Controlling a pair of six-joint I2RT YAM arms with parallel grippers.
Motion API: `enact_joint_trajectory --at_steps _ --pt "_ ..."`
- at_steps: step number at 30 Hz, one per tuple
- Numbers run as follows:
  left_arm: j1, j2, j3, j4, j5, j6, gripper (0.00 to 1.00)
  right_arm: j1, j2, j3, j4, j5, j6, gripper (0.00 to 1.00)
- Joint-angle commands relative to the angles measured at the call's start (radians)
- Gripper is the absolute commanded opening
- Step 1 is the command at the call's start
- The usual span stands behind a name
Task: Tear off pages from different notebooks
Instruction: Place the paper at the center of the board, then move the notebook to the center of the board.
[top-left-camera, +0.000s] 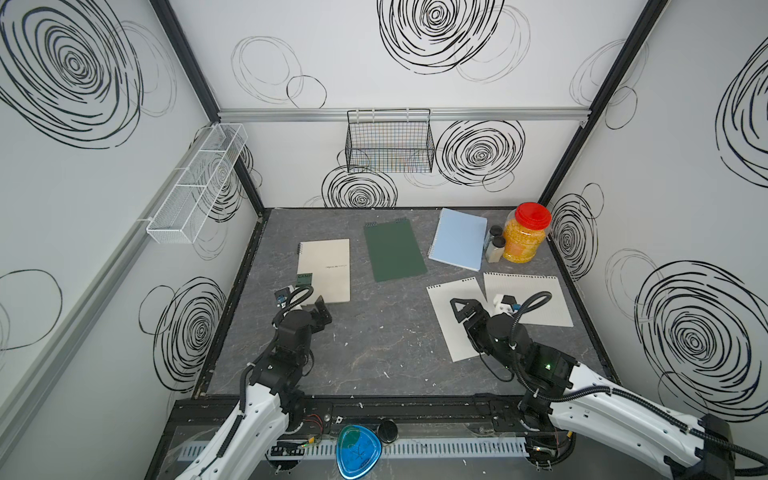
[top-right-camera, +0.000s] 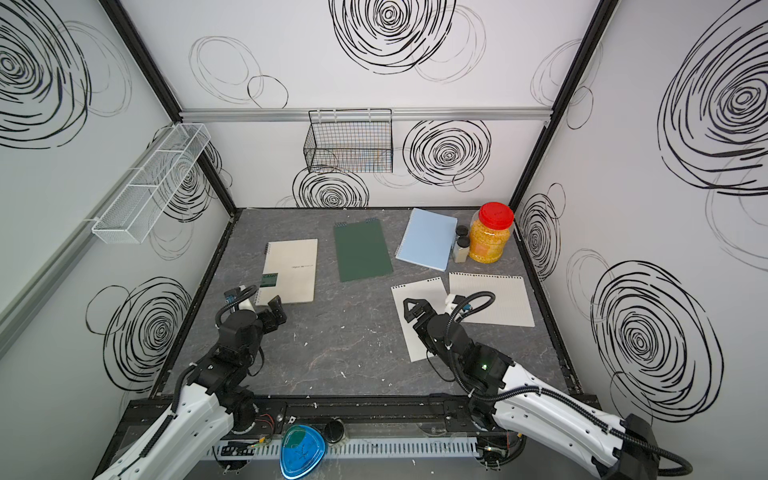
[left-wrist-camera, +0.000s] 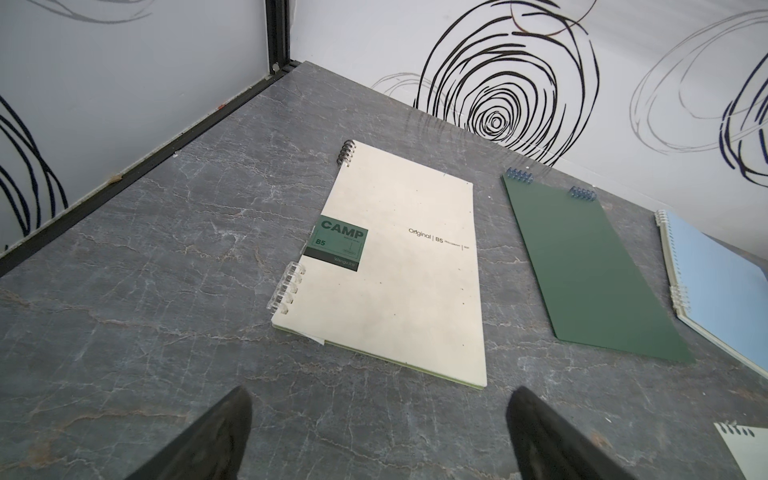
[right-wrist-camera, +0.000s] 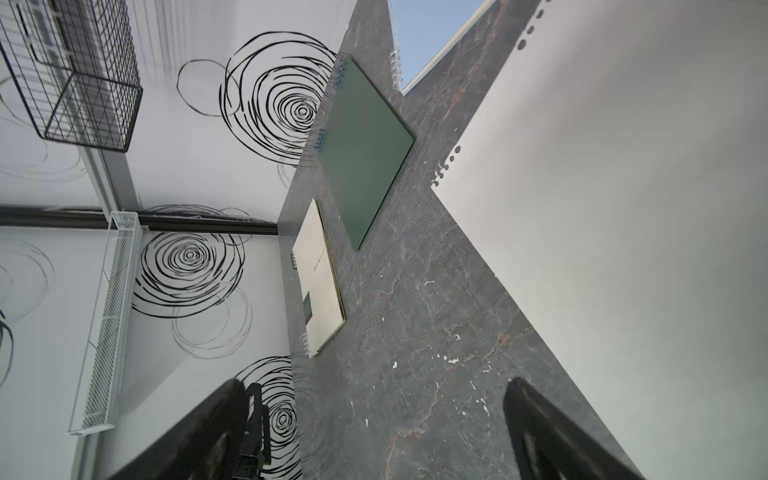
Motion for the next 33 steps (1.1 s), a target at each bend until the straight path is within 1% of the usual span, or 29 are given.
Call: enact_joint_trajectory --at_steps 1,4,7,8,9,12,14,15,18,21,23,26,29,31,33 --pt "0.021 0.046 0.022 0.038 0.003 -0.006 0.99 -0.007 0.111 0.037 0.225 -0.071 -0.278 0.98" --pt "0.074 0.15 0.053 0.069 0.066 -0.006 0.99 -0.034 0.272 0.084 0.25 -0.137 -0.341 0.96" --pt "0.145 0.287 0.109 0.096 0.174 -0.009 0.99 -0.076 0.42 0.153 0.213 -0.216 -0.363 0.96" --pt "0.161 0.339 0.146 0.087 0.183 -0.02 0.99 -0.087 0.468 0.176 0.196 -0.236 -0.376 0.95" --pt "0.169 0.386 0.182 0.058 0.172 -0.036 0.99 -0.094 0.504 0.196 0.187 -0.25 -0.391 0.95" --pt "0.191 0.559 0.363 -0.089 0.096 -0.104 0.99 -0.109 0.612 0.234 0.203 -0.269 -0.42 0.95" --pt "0.201 0.649 0.471 -0.151 0.082 -0.089 0.99 -0.124 0.673 0.247 0.243 -0.309 -0.434 0.94" --pt "0.199 0.68 0.498 -0.148 0.058 -0.086 0.99 -0.129 0.703 0.252 0.263 -0.323 -0.44 0.94" --pt "0.191 0.692 0.498 -0.043 0.051 -0.052 0.99 -0.129 0.783 0.289 0.285 -0.344 -0.467 0.93" --pt "0.191 0.676 0.494 0.008 0.039 -0.058 0.99 -0.12 0.858 0.349 0.262 -0.335 -0.495 0.93" --pt "0.216 0.698 0.538 -0.027 0.061 -0.035 0.99 -0.116 0.905 0.383 0.248 -0.326 -0.506 0.93" --pt "0.282 0.789 0.64 -0.13 0.063 -0.057 0.99 -0.115 0.98 0.431 0.266 -0.355 -0.523 0.92" --pt "0.346 0.885 0.708 -0.158 0.128 -0.055 0.99 -0.109 1.05 0.487 0.282 -0.404 -0.542 0.91" --pt "0.364 0.936 0.731 -0.149 0.168 -0.042 0.99 -0.096 1.092 0.534 0.271 -0.416 -0.563 0.9" --pt "0.366 0.976 0.759 -0.16 0.158 -0.042 0.99 -0.086 1.132 0.583 0.258 -0.425 -0.57 0.89"
